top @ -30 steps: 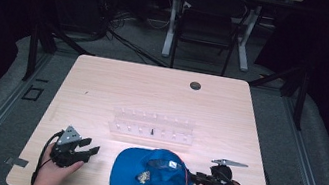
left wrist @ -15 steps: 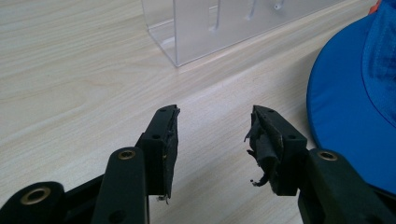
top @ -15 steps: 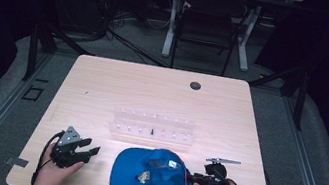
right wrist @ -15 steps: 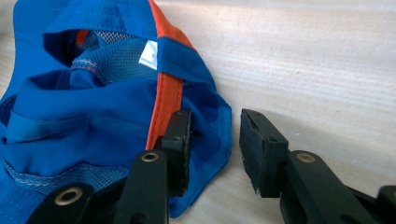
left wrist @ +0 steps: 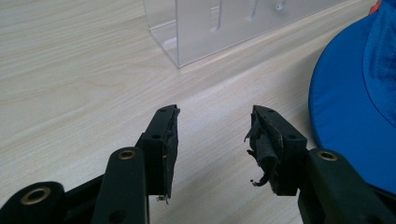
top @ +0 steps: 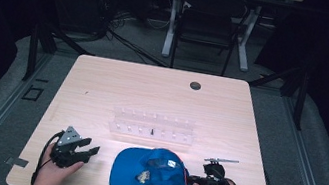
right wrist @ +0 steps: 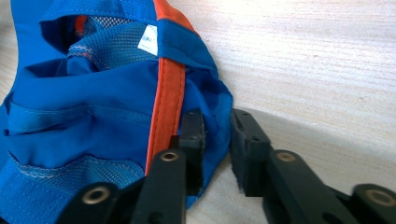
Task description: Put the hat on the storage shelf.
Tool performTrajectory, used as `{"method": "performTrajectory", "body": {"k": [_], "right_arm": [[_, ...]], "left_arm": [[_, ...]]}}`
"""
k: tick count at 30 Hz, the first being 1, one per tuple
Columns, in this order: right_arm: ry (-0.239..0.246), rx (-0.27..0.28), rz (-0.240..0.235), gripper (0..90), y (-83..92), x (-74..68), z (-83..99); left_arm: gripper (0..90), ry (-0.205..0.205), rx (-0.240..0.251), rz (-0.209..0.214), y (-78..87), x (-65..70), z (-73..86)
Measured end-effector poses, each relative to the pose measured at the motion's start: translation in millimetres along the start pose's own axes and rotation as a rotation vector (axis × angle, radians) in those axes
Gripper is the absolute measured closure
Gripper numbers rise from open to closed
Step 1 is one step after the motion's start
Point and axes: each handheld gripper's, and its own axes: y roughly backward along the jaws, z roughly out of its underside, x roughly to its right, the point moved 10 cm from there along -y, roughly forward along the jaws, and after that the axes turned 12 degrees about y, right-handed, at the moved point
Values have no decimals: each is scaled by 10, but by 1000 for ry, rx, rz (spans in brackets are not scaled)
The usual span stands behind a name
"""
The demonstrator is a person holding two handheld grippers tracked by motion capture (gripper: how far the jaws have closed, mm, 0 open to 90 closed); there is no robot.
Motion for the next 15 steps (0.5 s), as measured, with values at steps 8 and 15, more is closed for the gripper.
{"method": "performTrajectory", "body": {"k": [8, 15], "right_arm": [[-20, 21, -52, 876, 32, -1, -45], [-12, -18, -64, 885, 90, 48, -48]], "left_arm": [[524, 1, 1, -5, 6, -7, 2], [525, 0, 1, -6, 6, -1, 9]]}}
